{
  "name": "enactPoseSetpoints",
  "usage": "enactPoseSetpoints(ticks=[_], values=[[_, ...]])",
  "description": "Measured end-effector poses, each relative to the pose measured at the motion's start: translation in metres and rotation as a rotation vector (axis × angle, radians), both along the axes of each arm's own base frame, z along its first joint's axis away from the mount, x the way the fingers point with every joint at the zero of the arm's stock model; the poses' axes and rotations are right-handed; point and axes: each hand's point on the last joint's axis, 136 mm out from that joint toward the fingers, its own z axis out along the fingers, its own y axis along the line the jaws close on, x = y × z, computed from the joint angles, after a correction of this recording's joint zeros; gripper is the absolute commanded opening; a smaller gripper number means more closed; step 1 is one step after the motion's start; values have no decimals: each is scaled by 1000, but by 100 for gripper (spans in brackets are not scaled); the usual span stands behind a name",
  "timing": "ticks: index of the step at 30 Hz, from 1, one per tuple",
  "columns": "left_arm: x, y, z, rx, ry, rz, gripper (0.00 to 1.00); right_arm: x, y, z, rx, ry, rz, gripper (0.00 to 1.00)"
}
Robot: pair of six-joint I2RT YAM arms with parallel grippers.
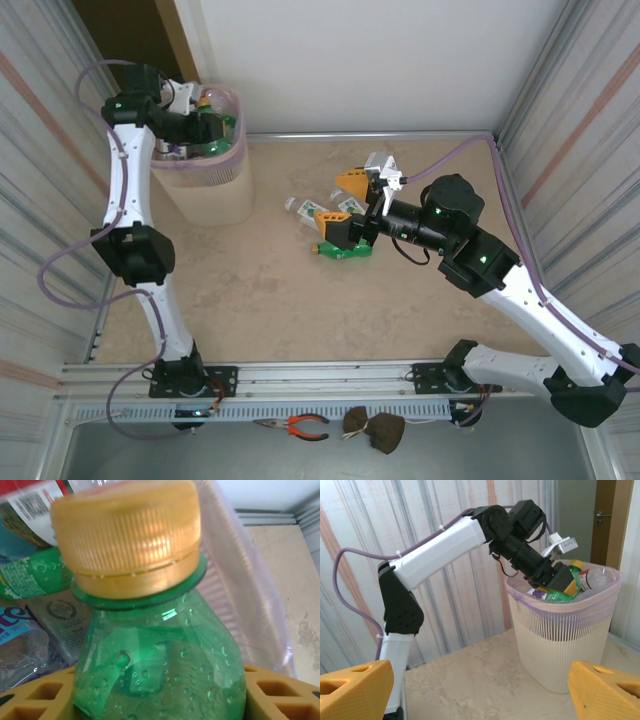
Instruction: Put the plastic bottles in the bin
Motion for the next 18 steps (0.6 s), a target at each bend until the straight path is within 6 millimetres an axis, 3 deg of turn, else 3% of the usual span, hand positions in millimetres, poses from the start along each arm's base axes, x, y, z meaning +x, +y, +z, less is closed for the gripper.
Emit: enactPoseSetpoints(ticks=[6, 12, 18], values=[[3, -7, -25, -5, 65, -40, 63, 0, 0, 0, -1, 1, 0, 89], [-1, -15, -29, 9, 81, -60, 78, 0, 0, -2, -5, 5, 0, 89], [-4, -16, -7, 23, 17, -52, 86, 0, 0, -2, -5, 5, -1, 89]])
